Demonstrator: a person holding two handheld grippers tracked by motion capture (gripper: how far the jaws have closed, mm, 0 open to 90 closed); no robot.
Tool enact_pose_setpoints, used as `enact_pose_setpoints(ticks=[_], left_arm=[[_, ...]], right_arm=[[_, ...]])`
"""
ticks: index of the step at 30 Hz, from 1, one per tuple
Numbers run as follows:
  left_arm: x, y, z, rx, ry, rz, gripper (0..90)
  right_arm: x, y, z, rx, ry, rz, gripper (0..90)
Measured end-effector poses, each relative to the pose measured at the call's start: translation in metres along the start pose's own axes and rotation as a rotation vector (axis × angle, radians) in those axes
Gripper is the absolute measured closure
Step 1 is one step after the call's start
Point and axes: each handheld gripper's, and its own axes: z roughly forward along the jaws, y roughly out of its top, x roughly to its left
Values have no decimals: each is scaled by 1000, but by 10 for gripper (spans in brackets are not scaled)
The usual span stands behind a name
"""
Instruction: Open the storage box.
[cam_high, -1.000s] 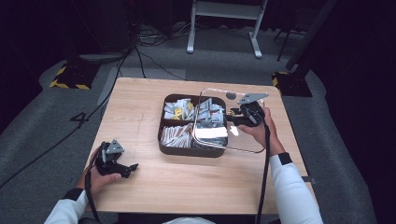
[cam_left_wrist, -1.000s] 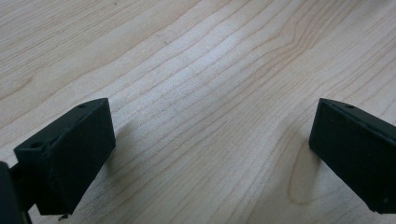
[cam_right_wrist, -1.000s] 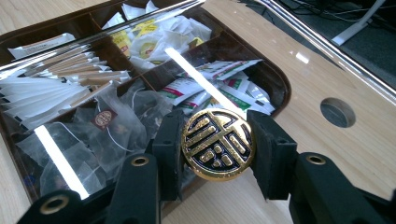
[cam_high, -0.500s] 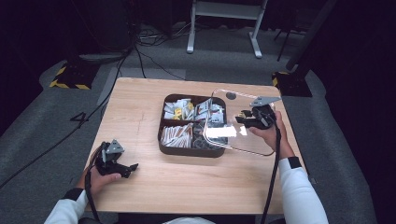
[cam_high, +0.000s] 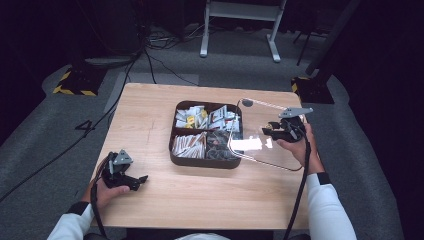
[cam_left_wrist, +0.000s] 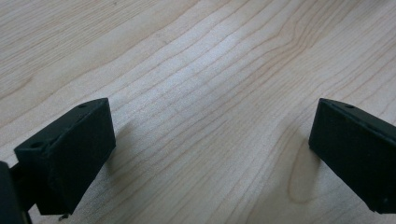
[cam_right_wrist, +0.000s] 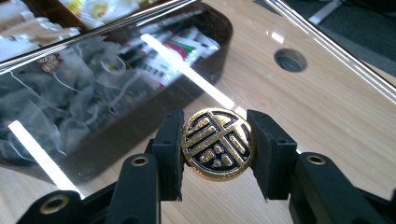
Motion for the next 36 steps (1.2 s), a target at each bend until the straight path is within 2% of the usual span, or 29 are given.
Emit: enact_pose_setpoints(ticks=[10,20,28,36], left_arm=[[0,0,0,-2,0,-3,9],[0,0,0,-2,0,-3,9],[0,0,0,-2,0,-3,9],[0,0,0,-2,0,-3,9]], right_arm=[[-12,-21,-12,24,-26,7,591],[-26,-46,-22,34,-45,55,591],[-30,-58,-16,55,-41,65,591],[-35,-73,-1,103,-52,73,591]])
